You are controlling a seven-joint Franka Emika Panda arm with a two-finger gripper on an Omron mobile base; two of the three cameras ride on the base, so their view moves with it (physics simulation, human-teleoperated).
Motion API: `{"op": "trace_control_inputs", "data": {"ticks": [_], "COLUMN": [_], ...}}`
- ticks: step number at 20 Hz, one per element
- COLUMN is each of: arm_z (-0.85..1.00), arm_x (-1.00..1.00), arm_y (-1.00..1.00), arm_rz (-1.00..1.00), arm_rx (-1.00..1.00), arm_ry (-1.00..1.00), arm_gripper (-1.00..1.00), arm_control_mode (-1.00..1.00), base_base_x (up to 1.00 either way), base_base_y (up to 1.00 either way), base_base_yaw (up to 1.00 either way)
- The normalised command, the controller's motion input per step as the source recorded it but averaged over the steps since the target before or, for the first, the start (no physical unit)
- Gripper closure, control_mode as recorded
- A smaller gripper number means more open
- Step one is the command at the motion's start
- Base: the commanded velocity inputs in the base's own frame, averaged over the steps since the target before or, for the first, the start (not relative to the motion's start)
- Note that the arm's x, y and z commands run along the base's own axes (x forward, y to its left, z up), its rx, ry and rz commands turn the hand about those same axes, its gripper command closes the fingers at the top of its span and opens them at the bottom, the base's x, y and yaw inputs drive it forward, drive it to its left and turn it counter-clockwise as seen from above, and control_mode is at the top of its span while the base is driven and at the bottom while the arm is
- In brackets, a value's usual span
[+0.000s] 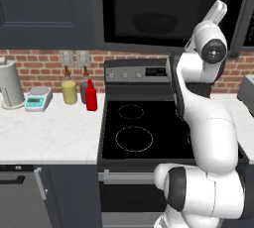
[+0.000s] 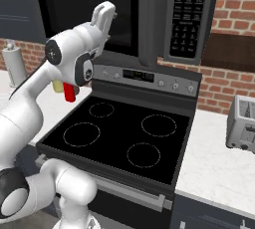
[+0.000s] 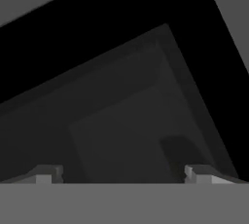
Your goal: Pick the lime from the sink and place it in the bowl. Then pick the bowl and place it in the microwave. Then close the microwave door and press the start button.
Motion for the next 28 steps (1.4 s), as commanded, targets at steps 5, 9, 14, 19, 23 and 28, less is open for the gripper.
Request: {"op": "trace_control_inputs", "data": {"ticks": [5,9,14,19,23,28], "arm_z": [0.02,0.07,0.01,-0.11,-0.71,-0.81], "arm_x": [0.44,0.4,0.58,0.98,0.66,-0.54], "arm_y": [-0.28,-0.17,-0.22,-0.24,-0.24,-0.03], "arm_rz": [0.01,0.0,0.0,0.04,0.1,0.15], "arm_rx": [0.0,0.0,0.0,0.0,0.0,-0.02], "arm_ry": [0.05,0.17,0.11,0.05,-0.06,-0.33], "arm_gripper": [-1.0,-1.0,-1.0,-1.0,-1.0,-1.0], "arm_control_mode": [-1.0,-1.0,-1.0,-1.0,-1.0,-1.0], "base_base_x": [0.0,0.0,0.0,0.0,0.0,0.0], "base_base_y": [0.0,0.0,0.0,0.0,0.0,0.0], "base_base_yaw": [0.0,0.0,0.0,0.0,0.0,0.0]}}
